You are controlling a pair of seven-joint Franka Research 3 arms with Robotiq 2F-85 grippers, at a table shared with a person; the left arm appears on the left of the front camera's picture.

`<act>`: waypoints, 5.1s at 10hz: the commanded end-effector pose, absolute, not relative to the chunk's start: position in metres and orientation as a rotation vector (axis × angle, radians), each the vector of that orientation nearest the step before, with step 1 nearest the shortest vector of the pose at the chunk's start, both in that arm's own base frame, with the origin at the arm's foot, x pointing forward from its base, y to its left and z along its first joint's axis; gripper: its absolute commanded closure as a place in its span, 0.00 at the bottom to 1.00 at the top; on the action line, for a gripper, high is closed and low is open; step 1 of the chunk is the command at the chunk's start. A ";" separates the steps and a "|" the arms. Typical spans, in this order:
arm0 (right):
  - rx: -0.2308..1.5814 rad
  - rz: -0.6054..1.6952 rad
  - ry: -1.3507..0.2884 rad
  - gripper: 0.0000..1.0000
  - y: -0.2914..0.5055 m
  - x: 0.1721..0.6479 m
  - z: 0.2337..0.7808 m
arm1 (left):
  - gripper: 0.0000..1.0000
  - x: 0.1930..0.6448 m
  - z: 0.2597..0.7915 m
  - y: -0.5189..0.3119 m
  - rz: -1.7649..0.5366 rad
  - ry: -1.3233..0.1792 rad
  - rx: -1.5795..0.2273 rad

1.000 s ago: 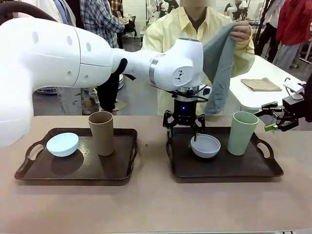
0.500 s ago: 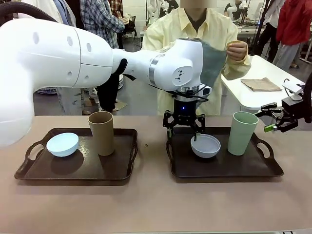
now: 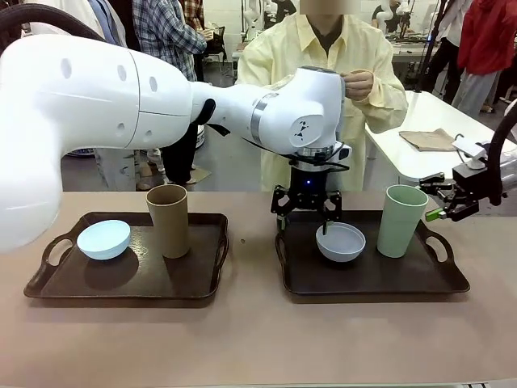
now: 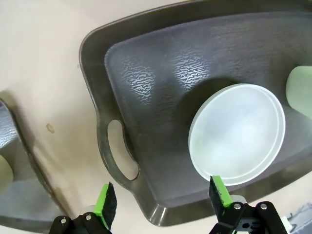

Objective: Set up a tray with a mat and arrange the tableware.
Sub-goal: Pick up the Picnic Bowl and Reusable plastic cup from the Handle tray in front of the human's position and hold them in the air.

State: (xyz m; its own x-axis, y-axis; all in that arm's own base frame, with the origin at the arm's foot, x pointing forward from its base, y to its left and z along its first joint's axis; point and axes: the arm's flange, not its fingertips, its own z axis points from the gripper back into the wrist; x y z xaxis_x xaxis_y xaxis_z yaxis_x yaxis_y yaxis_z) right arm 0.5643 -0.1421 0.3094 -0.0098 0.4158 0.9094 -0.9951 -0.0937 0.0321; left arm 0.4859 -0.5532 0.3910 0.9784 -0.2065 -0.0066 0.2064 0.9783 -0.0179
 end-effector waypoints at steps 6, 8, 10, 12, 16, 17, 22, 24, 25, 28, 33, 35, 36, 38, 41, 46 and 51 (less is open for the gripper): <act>1.047 1.522 -0.736 0.00 -0.107 0.552 0.291 | 0.00 0.522 0.378 -0.565 -0.034 0.012 0.007; 1.080 1.540 -0.718 0.00 -0.100 0.545 0.285 | 0.00 0.529 0.371 -0.570 -0.021 0.022 0.016; 1.086 1.560 -0.722 0.00 -0.095 0.543 0.283 | 0.00 0.531 0.364 -0.578 -0.020 0.036 0.033; 1.097 1.572 -0.746 0.00 -0.087 0.545 0.279 | 0.00 0.528 0.362 -0.583 -0.030 0.053 0.038; 1.121 1.575 -0.740 0.00 -0.069 0.549 0.270 | 0.00 0.524 0.363 -0.588 -0.051 0.053 -0.007; 1.129 1.572 -0.741 0.00 -0.066 0.549 0.268 | 0.00 0.523 0.362 -0.588 -0.058 0.045 -0.019; 1.149 1.561 -0.768 0.00 -0.058 0.551 0.266 | 0.08 0.525 0.354 -0.592 -0.071 0.067 -0.061; 1.155 1.576 -0.775 0.60 -0.060 0.552 0.266 | 0.65 0.526 0.353 -0.592 -0.083 0.072 -0.084; 1.159 1.580 -0.772 0.96 -0.060 0.551 0.266 | 1.00 0.525 0.353 -0.593 -0.085 0.077 -0.094; 1.155 1.588 -0.767 1.00 -0.061 0.550 0.266 | 1.00 0.524 0.355 -0.593 -0.081 0.073 -0.098; 1.153 1.591 -0.774 1.00 -0.065 0.549 0.265 | 1.00 0.523 0.357 -0.593 -0.075 0.078 -0.084; 1.141 1.586 -0.792 1.00 -0.068 0.546 0.270 | 1.00 0.523 0.361 -0.592 -0.062 0.080 -0.064; 1.151 1.575 -0.801 0.29 -0.071 0.543 0.282 | 1.00 0.522 0.366 -0.587 -0.046 0.092 -0.029; 1.126 1.589 -0.810 0.29 -0.074 0.518 0.330 | 1.00 0.516 0.405 -0.567 -0.038 0.099 -0.049; 1.040 1.634 -0.856 0.29 -0.072 0.475 0.415 | 1.00 0.485 0.490 -0.549 0.011 0.006 -0.041; 1.044 1.530 -0.853 0.29 -0.062 0.440 0.493 | 1.00 0.451 0.569 -0.550 0.104 0.080 -0.002; 1.019 1.599 -0.836 0.29 -0.069 0.442 0.492 | 1.00 0.446 0.566 -0.546 0.054 0.032 -0.025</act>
